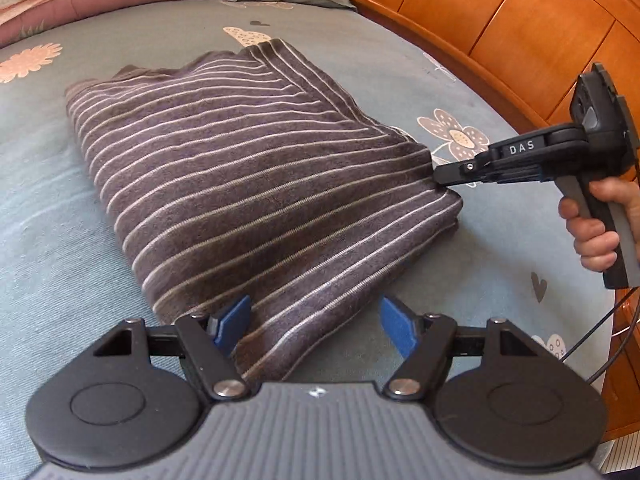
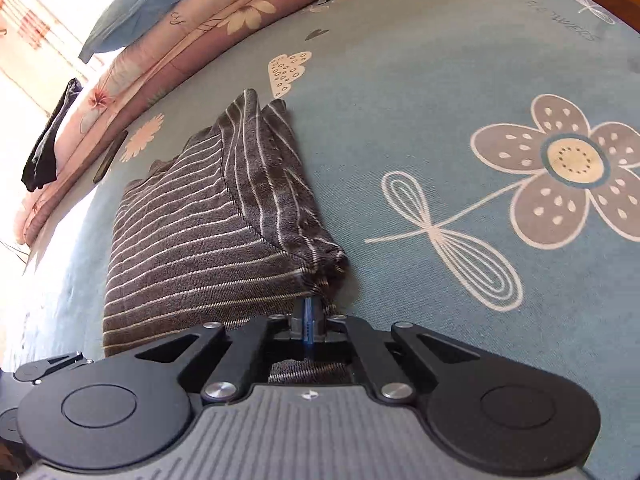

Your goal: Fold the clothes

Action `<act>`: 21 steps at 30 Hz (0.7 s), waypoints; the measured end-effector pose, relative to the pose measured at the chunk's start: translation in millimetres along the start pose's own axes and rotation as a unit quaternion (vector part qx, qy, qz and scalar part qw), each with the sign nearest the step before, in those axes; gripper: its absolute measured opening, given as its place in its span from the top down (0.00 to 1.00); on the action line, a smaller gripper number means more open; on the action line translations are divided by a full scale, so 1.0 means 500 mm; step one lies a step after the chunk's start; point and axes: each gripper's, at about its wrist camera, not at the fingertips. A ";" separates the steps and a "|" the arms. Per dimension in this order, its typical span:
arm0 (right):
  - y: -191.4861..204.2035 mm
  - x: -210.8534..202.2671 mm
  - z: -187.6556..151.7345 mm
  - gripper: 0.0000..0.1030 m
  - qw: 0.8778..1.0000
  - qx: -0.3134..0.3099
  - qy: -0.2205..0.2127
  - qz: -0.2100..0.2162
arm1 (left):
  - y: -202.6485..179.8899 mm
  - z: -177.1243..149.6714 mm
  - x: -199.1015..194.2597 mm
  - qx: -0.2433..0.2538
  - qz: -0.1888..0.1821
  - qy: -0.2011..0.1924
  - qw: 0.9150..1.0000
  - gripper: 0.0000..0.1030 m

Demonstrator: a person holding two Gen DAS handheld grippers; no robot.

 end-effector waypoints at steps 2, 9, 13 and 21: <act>0.015 -0.028 -0.002 0.91 1.000 -0.010 -0.010 0.003 | -0.009 0.000 -0.023 0.021 0.002 -0.013 1.000 0.30; 0.065 0.016 -0.029 0.91 0.999 -0.034 0.023 0.021 | -0.018 -0.025 0.010 0.031 -0.008 0.022 0.999 0.30; 0.043 0.025 -0.051 0.93 0.999 -0.017 0.047 0.005 | -0.009 -0.046 -0.016 0.001 -0.011 0.032 0.999 0.30; 0.086 -0.013 0.015 0.88 0.999 -0.041 0.000 0.032 | 0.065 0.113 -0.021 -0.002 0.015 -0.088 0.996 0.30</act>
Point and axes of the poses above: each gripper's, at about its wrist camera, not at the fingertips, and x roughly the way its jaws point, y to its left, z to its top, and after that the axes turned 2 degrees about z, right-handed
